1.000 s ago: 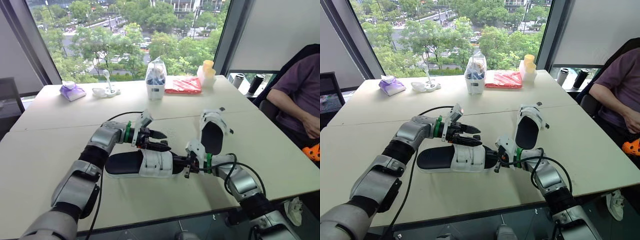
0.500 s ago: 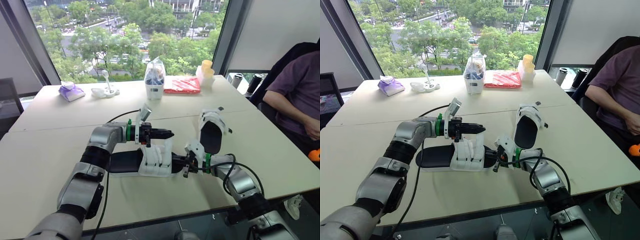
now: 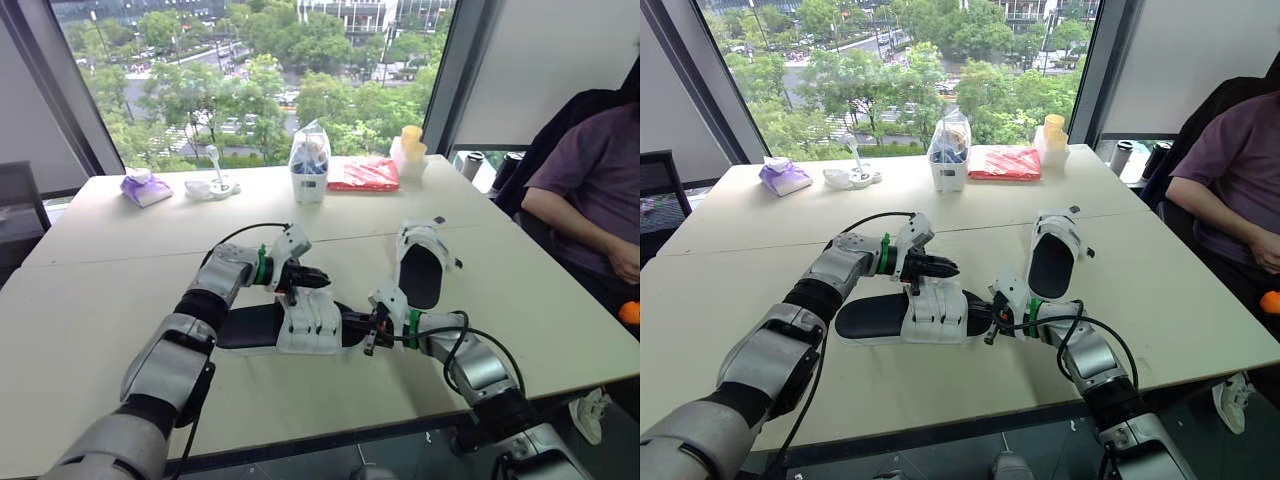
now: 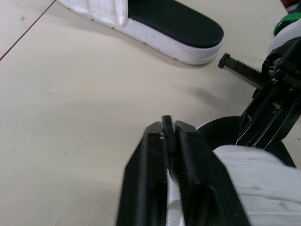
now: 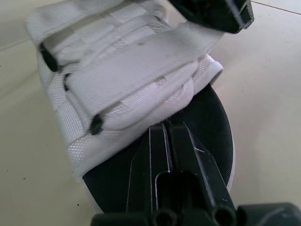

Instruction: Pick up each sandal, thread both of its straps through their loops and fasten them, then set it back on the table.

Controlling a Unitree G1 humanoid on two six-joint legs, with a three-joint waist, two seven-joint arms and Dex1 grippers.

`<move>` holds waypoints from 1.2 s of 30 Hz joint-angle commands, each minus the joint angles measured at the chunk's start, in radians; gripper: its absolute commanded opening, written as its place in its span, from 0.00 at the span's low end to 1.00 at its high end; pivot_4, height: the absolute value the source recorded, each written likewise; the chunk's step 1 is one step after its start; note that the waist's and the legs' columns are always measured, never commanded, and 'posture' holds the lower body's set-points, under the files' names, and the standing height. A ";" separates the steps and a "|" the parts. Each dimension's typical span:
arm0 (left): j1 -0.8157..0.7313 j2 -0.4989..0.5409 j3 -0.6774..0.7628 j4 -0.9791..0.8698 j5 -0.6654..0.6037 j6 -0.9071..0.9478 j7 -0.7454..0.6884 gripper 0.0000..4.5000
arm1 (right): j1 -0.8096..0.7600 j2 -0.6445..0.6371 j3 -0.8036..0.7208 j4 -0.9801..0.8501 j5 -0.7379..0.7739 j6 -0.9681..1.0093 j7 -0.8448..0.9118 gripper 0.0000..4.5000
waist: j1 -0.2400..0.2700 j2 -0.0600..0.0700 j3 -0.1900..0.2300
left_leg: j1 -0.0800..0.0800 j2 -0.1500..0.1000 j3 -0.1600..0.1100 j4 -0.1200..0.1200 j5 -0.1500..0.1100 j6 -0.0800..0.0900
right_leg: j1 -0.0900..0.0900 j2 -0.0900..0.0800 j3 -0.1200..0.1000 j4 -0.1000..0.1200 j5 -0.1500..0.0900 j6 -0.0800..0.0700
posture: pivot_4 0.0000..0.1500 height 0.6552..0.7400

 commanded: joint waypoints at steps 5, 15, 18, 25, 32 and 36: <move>0.014 0.015 0.109 -0.078 -0.057 0.074 -0.003 0.99 | 0.085 0.006 0.078 0.074 -0.055 0.046 0.011 0.00 | -0.003 -0.001 -0.001 | 0.000 0.000 0.001 -0.002 -0.001 0.002 | -0.002 0.000 0.000 0.000 0.001 0.001 | 1.00 1.00; 0.330 0.097 0.400 -0.800 -0.315 0.389 0.278 0.99 | 0.078 -0.040 -0.028 -0.125 0.042 0.092 0.023 0.00 | 0.000 0.001 0.002 | -0.002 0.000 0.000 -0.002 -0.001 0.002 | -0.017 0.000 0.001 0.015 0.001 0.005 | 1.00 1.00; 0.494 0.180 0.473 -1.039 -0.466 0.619 0.300 0.99 | 0.064 -0.087 -0.073 -0.262 0.100 0.179 0.032 0.00 | 0.002 0.005 0.006 | -0.005 -0.001 0.001 -0.003 -0.001 0.002 | -0.020 0.000 0.003 0.015 -0.001 0.008 | 1.00 1.00; 0.744 0.298 0.630 -1.275 -0.822 0.958 0.298 0.99 | 0.015 -0.216 -0.192 -0.464 0.223 0.342 0.047 0.00 | 0.037 0.003 0.018 | -0.021 -0.003 0.000 0.002 -0.001 0.002 | -0.032 -0.002 0.002 0.014 -0.002 0.004 | 1.00 1.00; 0.749 0.317 0.532 -1.229 -0.832 0.964 0.312 0.99 | 0.033 -0.310 -0.280 -0.523 0.306 0.423 0.063 0.00 | 0.056 0.003 0.019 | -0.020 -0.003 0.001 0.002 -0.001 0.002 | -0.031 -0.002 0.002 0.012 -0.002 0.001 | 1.00 1.00; 0.694 0.297 0.387 -1.132 -0.741 0.884 0.277 0.99 | 0.047 -0.331 -0.324 -0.559 0.328 0.444 0.023 0.00 | 0.057 0.002 0.019 | -0.020 -0.003 0.001 0.003 -0.001 0.002 | -0.030 -0.002 0.002 0.012 -0.001 0.000 | 1.00 1.00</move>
